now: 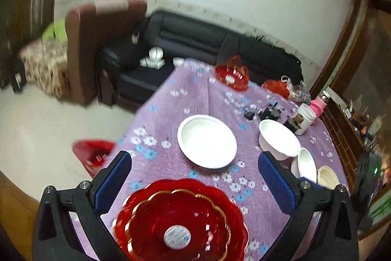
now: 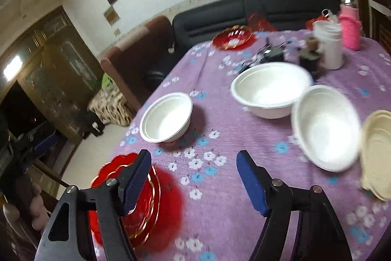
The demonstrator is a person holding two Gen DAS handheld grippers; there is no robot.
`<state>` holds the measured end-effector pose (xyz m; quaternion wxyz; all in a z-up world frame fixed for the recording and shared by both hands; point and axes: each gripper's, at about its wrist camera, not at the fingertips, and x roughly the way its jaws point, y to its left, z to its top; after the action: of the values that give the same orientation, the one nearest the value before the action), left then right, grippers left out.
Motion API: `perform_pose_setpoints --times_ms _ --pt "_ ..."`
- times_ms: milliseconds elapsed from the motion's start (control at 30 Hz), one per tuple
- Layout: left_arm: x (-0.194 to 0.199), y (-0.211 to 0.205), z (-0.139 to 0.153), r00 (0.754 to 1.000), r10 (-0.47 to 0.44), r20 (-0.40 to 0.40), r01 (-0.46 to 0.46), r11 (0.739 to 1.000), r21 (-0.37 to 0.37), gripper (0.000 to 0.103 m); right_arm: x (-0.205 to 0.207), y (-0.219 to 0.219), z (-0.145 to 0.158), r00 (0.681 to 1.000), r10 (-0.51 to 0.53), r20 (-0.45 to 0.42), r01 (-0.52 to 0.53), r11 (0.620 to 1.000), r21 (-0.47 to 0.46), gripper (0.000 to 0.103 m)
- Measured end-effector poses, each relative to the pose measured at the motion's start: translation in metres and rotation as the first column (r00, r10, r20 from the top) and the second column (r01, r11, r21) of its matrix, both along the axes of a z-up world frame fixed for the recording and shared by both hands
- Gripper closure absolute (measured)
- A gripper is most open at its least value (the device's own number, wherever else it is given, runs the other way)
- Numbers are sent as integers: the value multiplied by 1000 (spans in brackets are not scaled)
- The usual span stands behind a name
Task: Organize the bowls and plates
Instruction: 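Move the right tool to the white paper plate and close it on the rim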
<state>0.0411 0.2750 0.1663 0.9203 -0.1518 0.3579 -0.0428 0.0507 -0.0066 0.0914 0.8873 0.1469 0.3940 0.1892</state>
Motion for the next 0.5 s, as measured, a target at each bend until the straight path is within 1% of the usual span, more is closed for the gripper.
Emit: perform_pose_setpoints --times_ms 67,100,133,167,233,267,367,467,500 --pt "29 6 -17 998 -4 -62 1 999 -47 0 20 14 -10 999 12 -36 -12 1000 -2 32" --pt "42 9 -26 996 -4 -88 -2 998 -68 4 31 23 -16 999 14 -50 -14 1000 -2 32" --pt "54 9 -35 994 -6 -113 -3 996 -86 11 42 30 -19 998 13 -58 -14 1000 -9 33" --pt "68 11 -46 990 -13 -142 -1 995 -101 16 53 39 -24 998 4 -62 -6 1000 -28 33" --pt "90 12 -63 981 -16 -193 -8 992 -122 33 71 48 -31 997 -7 -76 4 999 -45 34" --pt "101 13 -72 976 -16 -217 -14 991 -136 35 80 52 -36 996 -6 -92 3 999 -40 36" --pt "123 13 -90 968 0 -250 -42 986 -162 36 103 58 -46 992 -2 -129 -2 1000 -26 39" --pt "140 5 -100 960 -7 -280 -35 989 -145 36 117 66 -58 989 4 -148 -11 999 -46 42" --pt "145 1 -105 956 -10 -292 -31 990 -136 36 120 69 -63 988 7 -157 -15 999 -50 47"
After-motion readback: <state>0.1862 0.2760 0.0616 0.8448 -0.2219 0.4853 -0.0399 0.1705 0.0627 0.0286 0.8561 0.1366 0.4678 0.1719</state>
